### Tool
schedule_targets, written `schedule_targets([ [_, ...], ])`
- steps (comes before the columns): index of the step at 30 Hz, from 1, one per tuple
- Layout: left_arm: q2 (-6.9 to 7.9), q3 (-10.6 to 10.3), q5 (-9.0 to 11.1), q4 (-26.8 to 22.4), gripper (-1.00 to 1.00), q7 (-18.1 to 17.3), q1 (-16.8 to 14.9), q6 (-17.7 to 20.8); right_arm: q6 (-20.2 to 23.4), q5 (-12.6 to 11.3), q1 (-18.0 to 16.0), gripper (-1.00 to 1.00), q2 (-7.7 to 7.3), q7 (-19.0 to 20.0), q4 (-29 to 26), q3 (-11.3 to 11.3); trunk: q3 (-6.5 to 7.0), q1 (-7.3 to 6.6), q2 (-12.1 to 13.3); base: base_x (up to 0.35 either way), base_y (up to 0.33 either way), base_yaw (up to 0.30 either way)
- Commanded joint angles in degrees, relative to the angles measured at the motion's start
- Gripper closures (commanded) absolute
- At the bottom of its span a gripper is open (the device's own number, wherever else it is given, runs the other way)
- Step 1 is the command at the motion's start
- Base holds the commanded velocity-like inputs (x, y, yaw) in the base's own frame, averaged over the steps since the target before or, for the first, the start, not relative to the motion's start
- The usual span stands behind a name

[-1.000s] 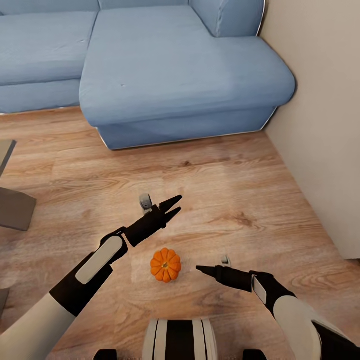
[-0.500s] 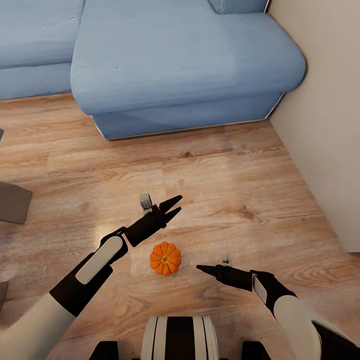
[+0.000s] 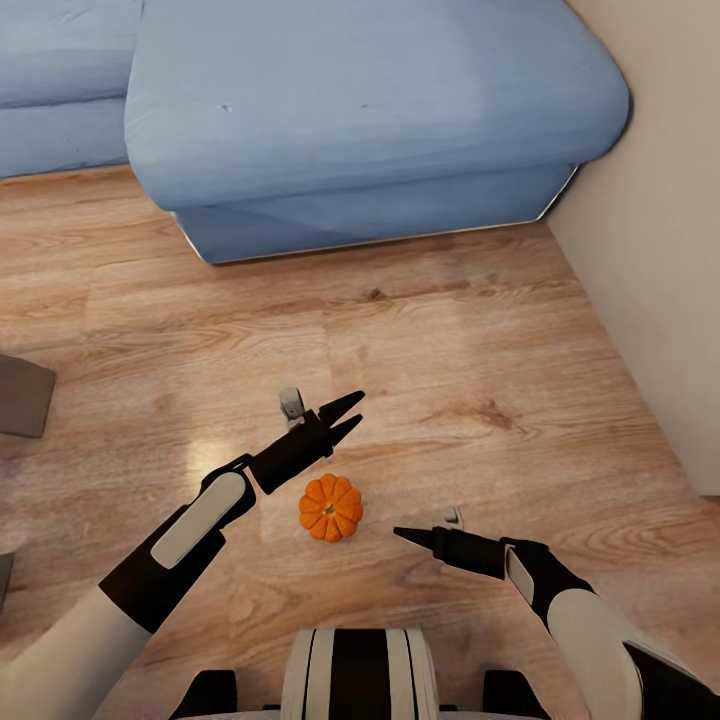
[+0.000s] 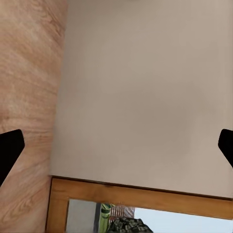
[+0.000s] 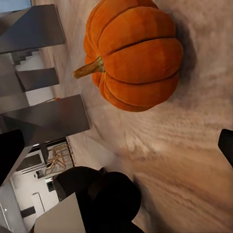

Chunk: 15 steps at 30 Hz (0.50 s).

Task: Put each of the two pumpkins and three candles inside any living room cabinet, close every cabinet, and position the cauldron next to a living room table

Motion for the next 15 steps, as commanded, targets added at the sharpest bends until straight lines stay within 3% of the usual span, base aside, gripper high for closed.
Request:
schedule_targets([
  [1,0.01,-0.01,0.02,0.01,-1.00,0.00,0.00,0.00,0.01,0.03,0.00,-1.00,0.00,-0.06,0.00,0.03,0.00,0.00,0.00,0.000,0.000,0.000],
  [4,-0.05,-0.01,0.03,0.05,-1.00,0.00,0.01,0.03,0.07,0.04,0.00,-1.00,0.00,-0.11,0.04,0.02,0.00,0.00,0.00,0.011,0.000,0.000],
  [10,-0.07,-0.01,0.03,0.00,-1.00,-0.08,0.00,0.00,0.13,0.20,0.00,-1.00,0.00,-0.66,0.13,0.08,0.00,0.00,0.00,0.231,0.000,0.000],
  [15,-0.07,-0.01,0.03,0.00,-1.00,-0.09,0.00,0.00,0.40,0.49,0.00,-1.00,-0.05,-0.89,0.15,0.14,0.00,0.00,0.00,0.050,0.000,0.000],
])
